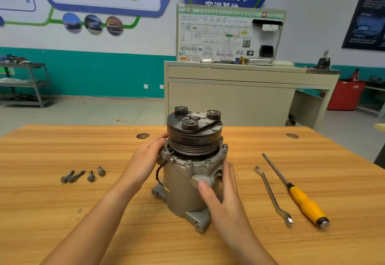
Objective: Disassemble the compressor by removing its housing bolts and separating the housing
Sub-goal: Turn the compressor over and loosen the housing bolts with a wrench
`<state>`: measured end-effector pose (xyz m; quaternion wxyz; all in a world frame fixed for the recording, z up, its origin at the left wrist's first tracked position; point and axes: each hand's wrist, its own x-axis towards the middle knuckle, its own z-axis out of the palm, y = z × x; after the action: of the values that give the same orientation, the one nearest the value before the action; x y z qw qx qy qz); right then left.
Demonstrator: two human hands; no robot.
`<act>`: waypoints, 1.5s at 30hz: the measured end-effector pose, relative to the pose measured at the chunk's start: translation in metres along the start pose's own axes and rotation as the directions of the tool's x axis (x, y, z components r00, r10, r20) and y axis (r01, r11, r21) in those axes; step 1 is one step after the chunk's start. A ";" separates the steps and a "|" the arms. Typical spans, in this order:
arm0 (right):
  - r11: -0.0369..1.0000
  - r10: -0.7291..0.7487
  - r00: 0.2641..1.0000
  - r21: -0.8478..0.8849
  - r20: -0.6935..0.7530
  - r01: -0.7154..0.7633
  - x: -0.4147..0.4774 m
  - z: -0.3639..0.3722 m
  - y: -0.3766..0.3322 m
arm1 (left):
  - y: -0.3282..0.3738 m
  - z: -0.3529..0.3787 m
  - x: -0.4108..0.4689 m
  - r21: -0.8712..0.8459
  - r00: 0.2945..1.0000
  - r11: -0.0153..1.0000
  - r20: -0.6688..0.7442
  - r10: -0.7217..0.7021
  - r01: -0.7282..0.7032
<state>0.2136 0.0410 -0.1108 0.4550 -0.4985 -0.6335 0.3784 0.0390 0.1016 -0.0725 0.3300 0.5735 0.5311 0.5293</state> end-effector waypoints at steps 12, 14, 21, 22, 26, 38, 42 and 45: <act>0.985 0.049 0.990 0.158 0.131 -0.070 0.050 -0.047 0.019 | -0.029 0.023 -0.036 0.113 0.929 0.969 -0.278 0.244 -0.220; 0.986 0.146 0.981 -0.067 -0.126 -0.155 0.050 -0.075 0.042 | -0.032 0.023 -0.037 0.131 0.927 0.964 -0.270 0.259 -0.231; 0.371 0.248 0.925 -0.854 -0.287 -0.365 0.065 -0.099 0.076 | -0.027 0.028 -0.035 0.038 0.899 0.973 -0.375 0.227 -0.229; 0.441 0.233 0.931 -0.823 -0.281 -0.358 0.067 -0.100 0.073 | -0.026 0.028 -0.036 0.036 0.902 0.972 -0.367 0.227 -0.230; 0.949 0.257 0.951 -0.144 -0.169 -0.282 0.044 -0.103 0.054 | -0.022 0.029 -0.047 0.045 0.907 0.971 -0.351 0.234 -0.234; 0.242 -0.177 0.976 -0.955 0.128 0.169 -0.013 -0.093 -0.039 | -0.005 0.040 -0.068 0.176 0.869 0.936 -0.349 0.350 -0.306; 0.046 -0.112 0.983 -0.988 0.142 0.148 -0.012 -0.088 -0.057 | -0.002 0.047 -0.061 0.205 0.895 0.943 -0.315 0.317 -0.262; -0.076 -0.036 0.980 -0.979 0.194 0.191 -0.014 -0.080 -0.077 | 0.000 0.048 -0.057 0.167 0.908 0.961 -0.322 0.266 -0.223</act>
<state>0.2693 0.0129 -0.0179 -0.0566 -0.5963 -0.7709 -0.2168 0.0921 0.0558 -0.0976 0.1268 0.5546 0.5365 0.6233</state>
